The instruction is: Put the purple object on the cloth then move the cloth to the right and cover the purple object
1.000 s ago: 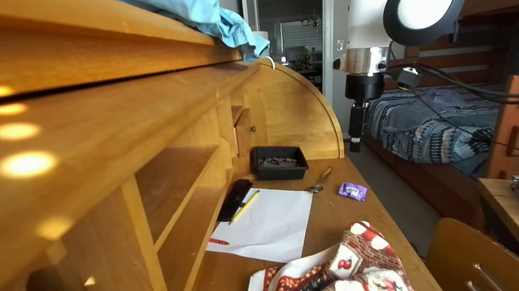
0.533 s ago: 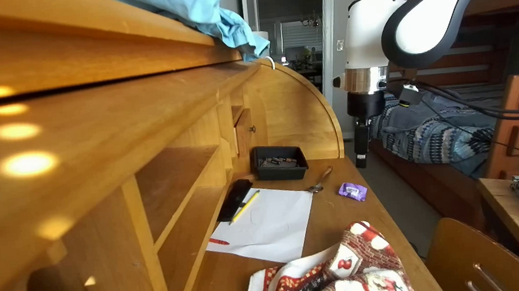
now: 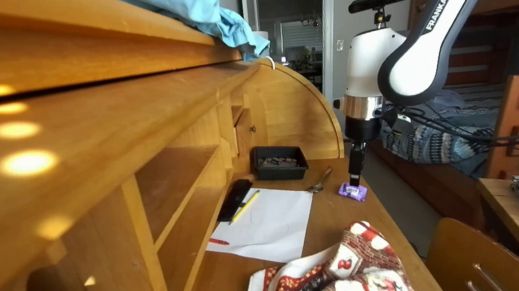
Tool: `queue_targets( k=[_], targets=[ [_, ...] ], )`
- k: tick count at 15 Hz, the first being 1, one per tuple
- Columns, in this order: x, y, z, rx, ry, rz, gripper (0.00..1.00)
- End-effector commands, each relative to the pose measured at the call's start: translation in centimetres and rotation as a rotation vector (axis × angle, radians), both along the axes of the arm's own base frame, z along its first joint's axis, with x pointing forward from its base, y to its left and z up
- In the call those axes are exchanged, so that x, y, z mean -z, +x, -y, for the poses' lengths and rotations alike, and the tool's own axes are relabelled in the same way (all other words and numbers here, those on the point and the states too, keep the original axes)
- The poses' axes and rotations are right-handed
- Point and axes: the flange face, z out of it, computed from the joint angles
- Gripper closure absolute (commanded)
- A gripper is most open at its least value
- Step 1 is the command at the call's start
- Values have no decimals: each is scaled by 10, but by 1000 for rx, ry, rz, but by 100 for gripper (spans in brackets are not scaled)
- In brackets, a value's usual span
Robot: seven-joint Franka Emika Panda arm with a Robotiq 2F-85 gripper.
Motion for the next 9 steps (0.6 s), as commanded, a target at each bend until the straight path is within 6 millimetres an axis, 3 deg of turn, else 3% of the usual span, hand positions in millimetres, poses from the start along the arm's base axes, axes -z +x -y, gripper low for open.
queue_targets(
  k=[1, 9],
  targets=[
    [20, 5, 7, 9, 3, 2, 0],
    [40, 11, 16, 14, -23, -4, 0]
  ],
)
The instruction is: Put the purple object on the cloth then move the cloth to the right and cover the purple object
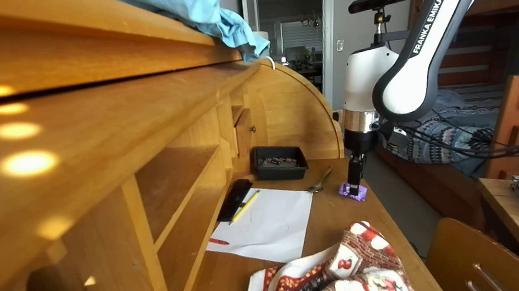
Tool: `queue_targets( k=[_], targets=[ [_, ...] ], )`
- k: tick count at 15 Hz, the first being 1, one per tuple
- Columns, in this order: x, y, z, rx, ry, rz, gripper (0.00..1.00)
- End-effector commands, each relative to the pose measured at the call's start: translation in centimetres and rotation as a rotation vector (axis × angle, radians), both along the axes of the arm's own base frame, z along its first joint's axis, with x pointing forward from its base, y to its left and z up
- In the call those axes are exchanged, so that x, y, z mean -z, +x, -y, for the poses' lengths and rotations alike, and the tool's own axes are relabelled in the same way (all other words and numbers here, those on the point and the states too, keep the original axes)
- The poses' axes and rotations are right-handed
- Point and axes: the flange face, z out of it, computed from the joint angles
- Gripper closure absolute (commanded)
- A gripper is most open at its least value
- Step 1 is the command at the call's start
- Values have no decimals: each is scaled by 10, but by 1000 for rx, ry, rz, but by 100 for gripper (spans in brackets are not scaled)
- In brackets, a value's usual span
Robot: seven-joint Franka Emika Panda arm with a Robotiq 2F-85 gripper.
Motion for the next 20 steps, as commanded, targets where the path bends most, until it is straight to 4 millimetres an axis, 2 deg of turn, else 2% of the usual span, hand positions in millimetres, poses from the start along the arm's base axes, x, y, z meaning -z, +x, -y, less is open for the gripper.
queue_targets(
  k=[1, 5, 6, 7, 8, 9, 12, 17, 20],
  targets=[
    [10, 9, 4, -3, -16, 14, 0],
    [17, 13, 4, -4, -25, 24, 0],
    [18, 14, 4, -4, -25, 26, 5],
    [20, 15, 4, -4, -25, 26, 21],
    [21, 15, 4, -3, -25, 25, 29],
    [22, 15, 5, -3, -26, 25, 31],
    [24, 17, 5, -4, -27, 21, 54],
    [22, 17, 4, -3, -13, 15, 87],
    [8, 19, -1, -6, 5, 26, 92]
  ],
)
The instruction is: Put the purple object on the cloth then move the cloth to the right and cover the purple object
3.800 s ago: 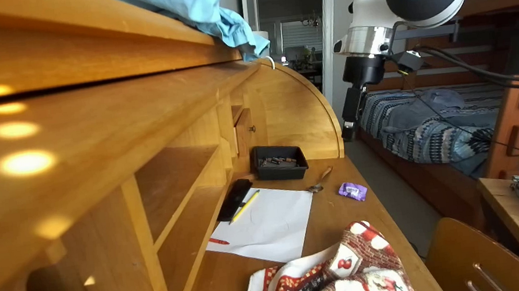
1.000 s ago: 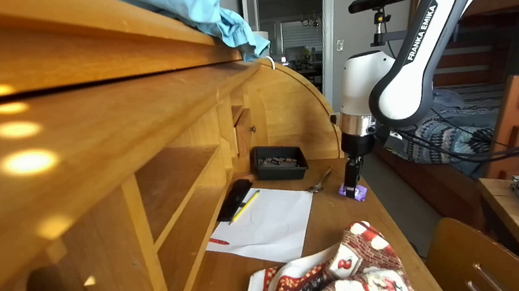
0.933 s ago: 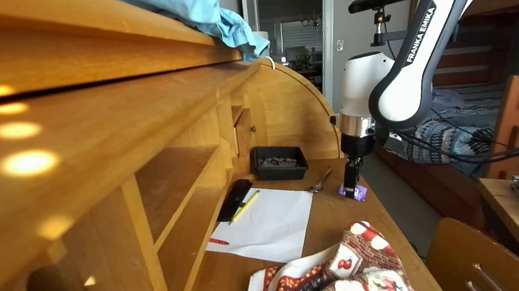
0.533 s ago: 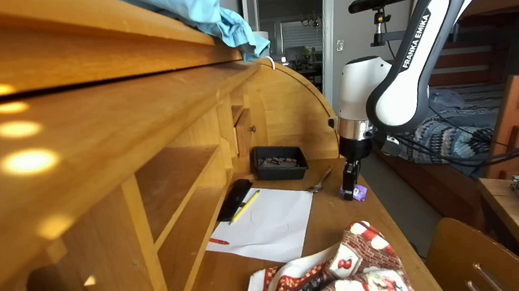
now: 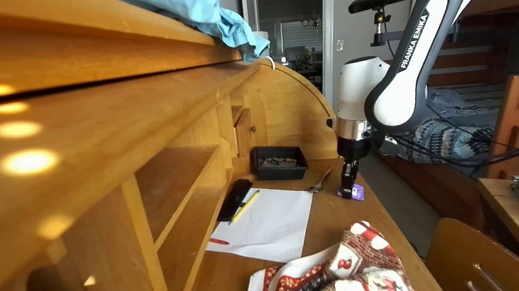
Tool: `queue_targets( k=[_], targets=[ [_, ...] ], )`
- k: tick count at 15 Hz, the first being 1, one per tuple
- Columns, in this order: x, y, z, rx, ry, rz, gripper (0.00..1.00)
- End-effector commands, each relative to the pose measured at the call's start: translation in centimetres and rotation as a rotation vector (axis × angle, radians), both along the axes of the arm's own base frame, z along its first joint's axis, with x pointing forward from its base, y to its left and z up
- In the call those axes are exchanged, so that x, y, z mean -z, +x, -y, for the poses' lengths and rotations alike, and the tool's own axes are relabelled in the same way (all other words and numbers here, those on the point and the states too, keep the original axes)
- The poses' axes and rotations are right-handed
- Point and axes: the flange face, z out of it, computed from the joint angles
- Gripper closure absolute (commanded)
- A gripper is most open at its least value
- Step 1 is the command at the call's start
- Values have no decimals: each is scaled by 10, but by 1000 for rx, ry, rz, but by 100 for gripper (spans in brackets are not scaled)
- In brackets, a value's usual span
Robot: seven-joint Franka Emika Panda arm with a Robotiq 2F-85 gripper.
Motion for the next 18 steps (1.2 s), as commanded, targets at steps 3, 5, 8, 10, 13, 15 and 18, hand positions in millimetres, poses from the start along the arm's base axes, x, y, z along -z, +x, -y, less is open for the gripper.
queue_targets(
  k=[3, 5, 8, 10, 13, 15, 18],
  targets=[
    [-33, 5, -16, -23, 29, 32, 95],
    [-47, 8, -27, -33, 44, 26, 96],
    [-69, 12, -47, -56, 84, 19, 96],
    [-83, 15, -62, -74, 111, 11, 96],
    [-101, 20, -80, -107, 144, 2, 96],
    [-110, 24, -91, -129, 155, -9, 96],
    [-121, 33, -107, -171, 159, -23, 96]
  ],
)
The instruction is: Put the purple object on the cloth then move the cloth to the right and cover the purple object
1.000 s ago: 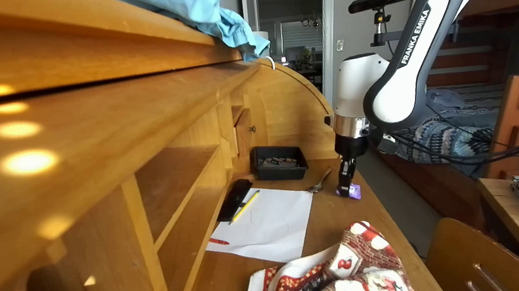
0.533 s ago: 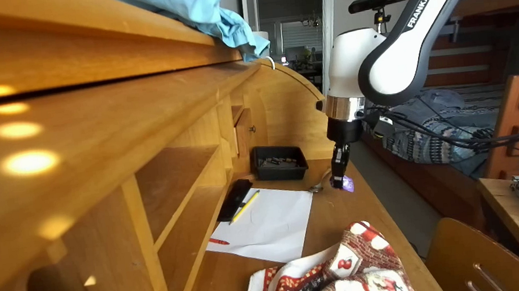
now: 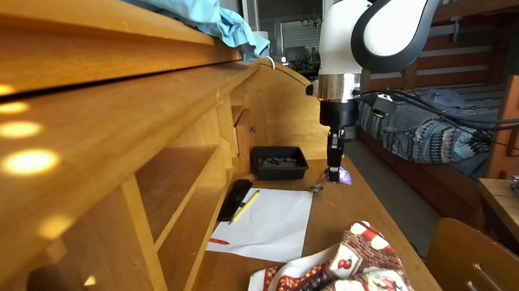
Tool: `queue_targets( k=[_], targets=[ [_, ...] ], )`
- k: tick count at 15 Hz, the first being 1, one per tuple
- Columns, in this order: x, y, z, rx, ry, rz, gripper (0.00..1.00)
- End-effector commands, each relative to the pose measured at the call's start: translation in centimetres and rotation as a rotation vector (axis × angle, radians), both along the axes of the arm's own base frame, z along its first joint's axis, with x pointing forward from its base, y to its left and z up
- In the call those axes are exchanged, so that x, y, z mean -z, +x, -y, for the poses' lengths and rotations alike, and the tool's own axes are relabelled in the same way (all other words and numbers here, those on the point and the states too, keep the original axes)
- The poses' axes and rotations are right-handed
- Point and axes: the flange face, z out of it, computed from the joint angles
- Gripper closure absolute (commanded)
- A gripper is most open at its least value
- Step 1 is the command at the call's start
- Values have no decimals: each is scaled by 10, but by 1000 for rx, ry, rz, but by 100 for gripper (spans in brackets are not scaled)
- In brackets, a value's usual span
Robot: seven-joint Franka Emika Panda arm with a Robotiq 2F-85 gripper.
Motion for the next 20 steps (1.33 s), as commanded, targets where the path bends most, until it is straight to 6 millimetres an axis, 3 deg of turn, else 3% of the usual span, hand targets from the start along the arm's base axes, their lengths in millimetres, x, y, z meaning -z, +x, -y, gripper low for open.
queue_targets(
  k=[1, 7, 20],
  targets=[
    [-18, 9, -18, -49, 25, -22, 96],
    [-26, 25, -45, -102, 99, -111, 96],
    [-30, 39, -98, -64, 62, -282, 96]
  ],
)
